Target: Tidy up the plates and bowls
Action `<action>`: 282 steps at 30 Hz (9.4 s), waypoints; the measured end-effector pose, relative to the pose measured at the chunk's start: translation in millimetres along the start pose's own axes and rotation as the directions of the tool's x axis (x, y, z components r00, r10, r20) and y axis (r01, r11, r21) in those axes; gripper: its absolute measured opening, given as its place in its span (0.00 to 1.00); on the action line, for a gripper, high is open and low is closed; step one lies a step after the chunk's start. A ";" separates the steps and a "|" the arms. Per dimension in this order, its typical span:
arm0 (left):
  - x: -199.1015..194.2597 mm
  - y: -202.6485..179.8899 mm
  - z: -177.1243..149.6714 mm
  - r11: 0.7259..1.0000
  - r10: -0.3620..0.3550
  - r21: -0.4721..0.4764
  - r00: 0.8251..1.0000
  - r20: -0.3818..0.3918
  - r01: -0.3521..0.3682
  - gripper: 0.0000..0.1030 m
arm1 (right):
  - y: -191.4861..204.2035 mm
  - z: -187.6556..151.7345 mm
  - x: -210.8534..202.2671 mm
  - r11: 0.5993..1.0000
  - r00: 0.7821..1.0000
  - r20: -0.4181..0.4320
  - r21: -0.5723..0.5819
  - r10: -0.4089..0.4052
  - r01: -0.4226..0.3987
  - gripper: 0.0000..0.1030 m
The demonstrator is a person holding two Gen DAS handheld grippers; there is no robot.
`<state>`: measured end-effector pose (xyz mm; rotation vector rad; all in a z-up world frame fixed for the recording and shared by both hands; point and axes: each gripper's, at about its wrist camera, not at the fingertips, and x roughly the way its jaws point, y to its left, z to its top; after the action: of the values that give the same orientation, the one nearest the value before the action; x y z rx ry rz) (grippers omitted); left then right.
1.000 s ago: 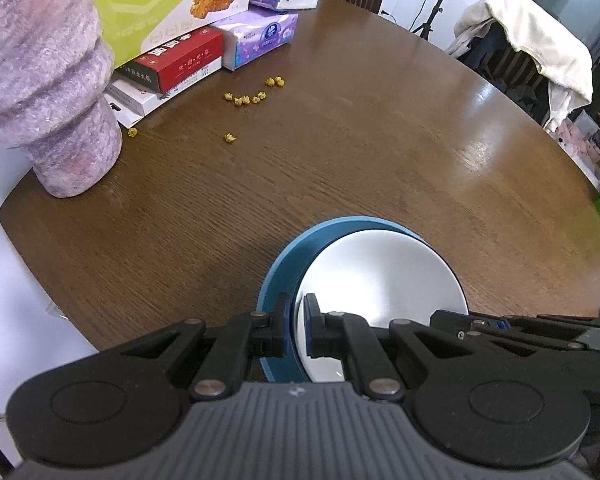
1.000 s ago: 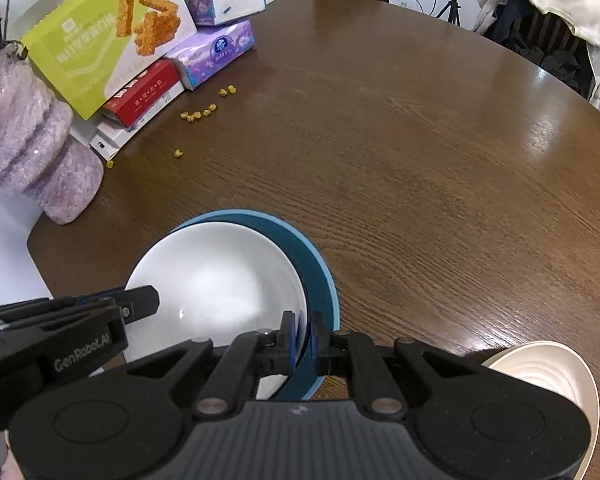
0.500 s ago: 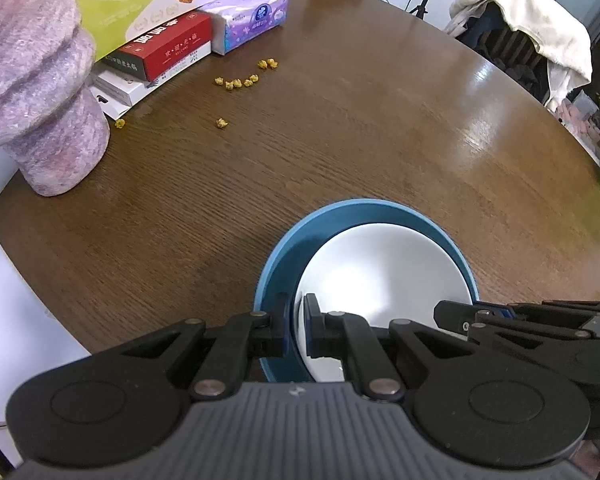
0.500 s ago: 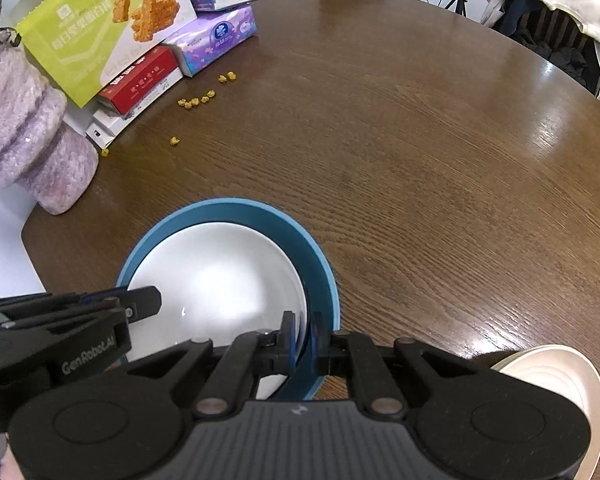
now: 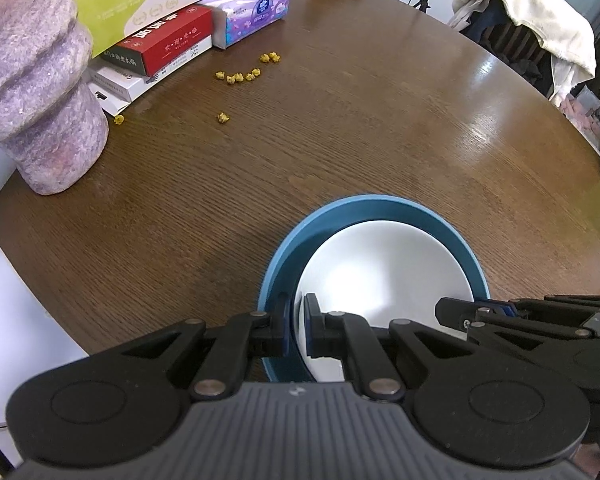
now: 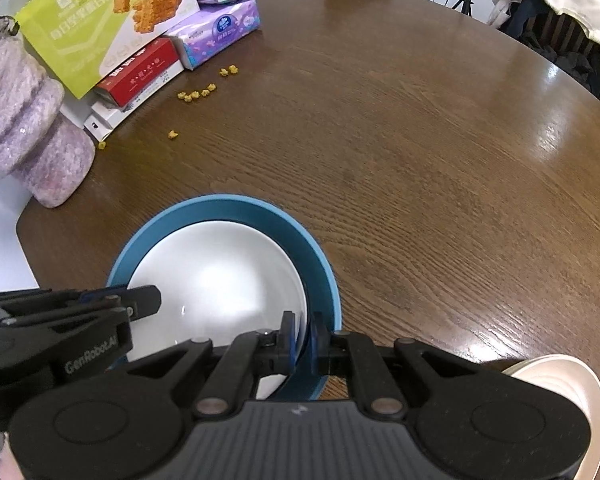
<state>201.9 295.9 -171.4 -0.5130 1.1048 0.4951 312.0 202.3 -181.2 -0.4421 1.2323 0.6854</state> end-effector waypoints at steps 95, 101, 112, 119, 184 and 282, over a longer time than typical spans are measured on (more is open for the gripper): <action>-116.6 -101.6 -101.8 0.924 -0.307 0.324 0.901 0.306 0.205 1.00 | -163.0 -261.1 -188.8 0.861 0.793 0.466 0.490 -0.392 0.138 0.82; -120.8 -113.8 -105.3 0.908 -0.336 0.356 0.892 0.302 0.221 1.00 | -171.3 -274.3 -198.0 0.838 0.782 0.461 0.528 -0.420 0.139 0.82; -126.1 -127.5 -116.0 0.894 -0.358 0.383 0.885 0.296 0.233 1.00 | -179.0 -293.8 -208.3 0.810 0.773 0.448 0.568 -0.450 0.142 0.82; -130.4 -133.4 -121.7 0.887 -0.368 0.394 0.883 0.292 0.239 1.00 | -185.2 -304.4 -213.2 0.799 0.781 0.432 0.585 -0.451 0.137 0.82; -38.9 -410.1 -35.0 0.708 -0.469 0.612 0.883 0.034 0.352 1.00 | -399.0 -227.8 -196.8 0.627 0.856 0.210 0.762 -0.473 0.160 0.82; 108.4 -594.1 -24.1 0.675 -0.285 0.634 0.926 -0.248 0.378 0.06 | -558.4 -153.6 -73.0 0.475 0.944 -0.038 0.857 -0.327 0.199 0.06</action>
<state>586.6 -169.6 -196.2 -0.0867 1.1919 -0.2851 575.4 -318.7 -185.2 0.2627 1.1817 -0.2286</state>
